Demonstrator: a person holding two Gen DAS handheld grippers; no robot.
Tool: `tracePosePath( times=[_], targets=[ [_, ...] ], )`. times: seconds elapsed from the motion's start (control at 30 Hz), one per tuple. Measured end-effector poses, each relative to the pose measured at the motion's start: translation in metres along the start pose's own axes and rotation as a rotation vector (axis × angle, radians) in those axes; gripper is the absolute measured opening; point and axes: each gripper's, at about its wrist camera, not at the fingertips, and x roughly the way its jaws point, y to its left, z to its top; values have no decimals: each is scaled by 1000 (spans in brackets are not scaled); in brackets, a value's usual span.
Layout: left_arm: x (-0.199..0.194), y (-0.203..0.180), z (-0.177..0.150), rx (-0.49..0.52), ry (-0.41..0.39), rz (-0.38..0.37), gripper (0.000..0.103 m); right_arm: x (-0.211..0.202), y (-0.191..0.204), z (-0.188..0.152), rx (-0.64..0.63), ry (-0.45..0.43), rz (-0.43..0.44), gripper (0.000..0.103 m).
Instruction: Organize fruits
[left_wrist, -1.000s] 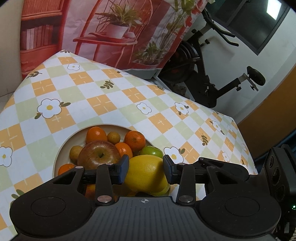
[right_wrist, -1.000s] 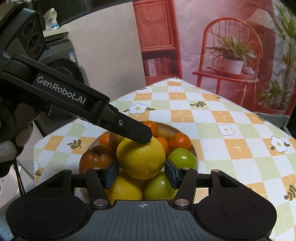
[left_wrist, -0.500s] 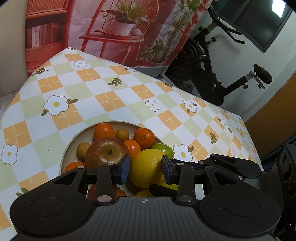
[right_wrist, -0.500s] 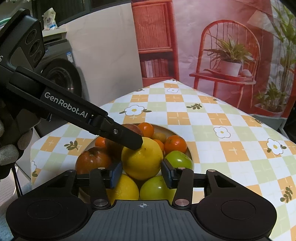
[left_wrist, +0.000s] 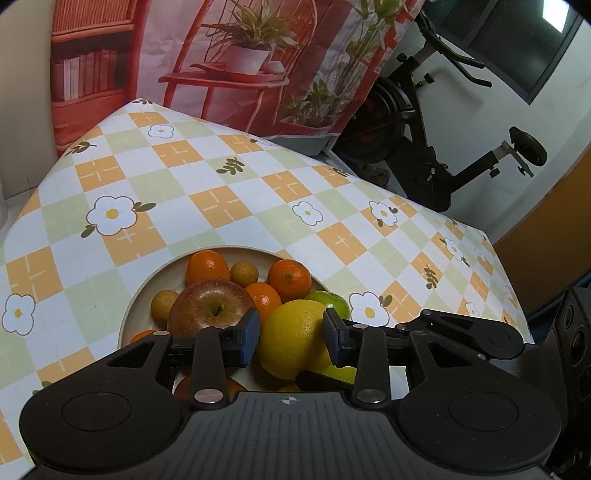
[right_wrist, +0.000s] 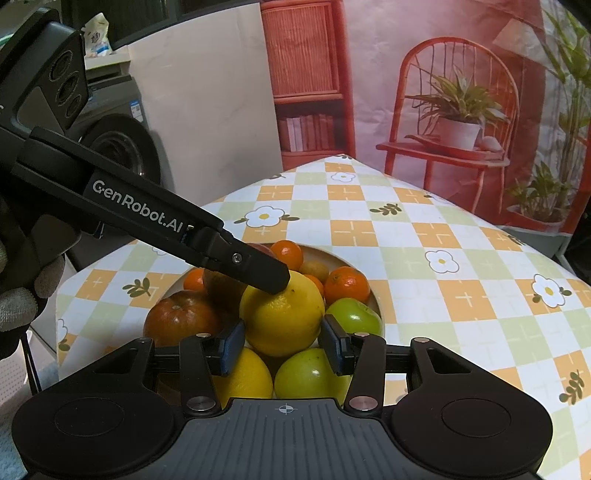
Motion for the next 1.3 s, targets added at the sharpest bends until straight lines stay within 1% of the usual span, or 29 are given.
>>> tracePosePath(
  times=[0.2,0.4,0.5,0.63,0.7,0.77,0.8,0.83,0.87,0.93,1.0,1.03,1.07,1.13,1.2,1.27,1.3],
  targets=[
    [-1,-1,-1,-1,-1,3,40,0,0,0,0,2,-3,41],
    [-4,-2,-1,0,-8,22,39,-4,0,0,-6,-7,-15,41],
    [-13,-4,-1,-1,-32,34,39,-9,0,-2,-6,-13,-24,41],
    [-30,-10,-1,24,-77,62,41,-23,-1,-3,11,-35,-47,42],
    [-39,-14,-1,39,-103,78,47,-31,-3,-3,26,-54,-66,44],
    [-50,-19,-3,54,-137,100,55,-41,-6,-4,45,-73,-89,54],
    [-55,-21,-3,62,-154,112,58,-46,-6,-5,53,-84,-99,54],
    [-60,-24,-5,71,-172,125,62,-52,-7,-5,61,-95,-109,55],
    [-65,-27,-5,80,-189,139,69,-56,-9,-5,68,-101,-119,64],
    [-73,-33,-8,92,-221,170,79,-66,-10,-6,83,-117,-148,78],
    [-81,-38,-11,103,-250,197,86,-76,-13,-8,95,-142,-179,82],
    [-85,-40,-13,108,-261,203,90,-81,-14,-8,102,-149,-188,85],
    [-88,-41,-14,114,-274,203,92,-85,-15,-9,111,-155,-198,94],
    [-92,-45,-17,121,-286,230,96,-93,-17,-12,130,-173,-223,102],
    [-94,-50,-20,134,-298,253,99,-104,-20,-14,156,-195,-244,102],
    [-97,-52,-22,142,-306,263,103,-114,-24,-18,189,-208,-249,102],
    [-98,-53,-23,140,-306,266,103,-119,-27,-19,207,-213,-248,102]
  ],
)
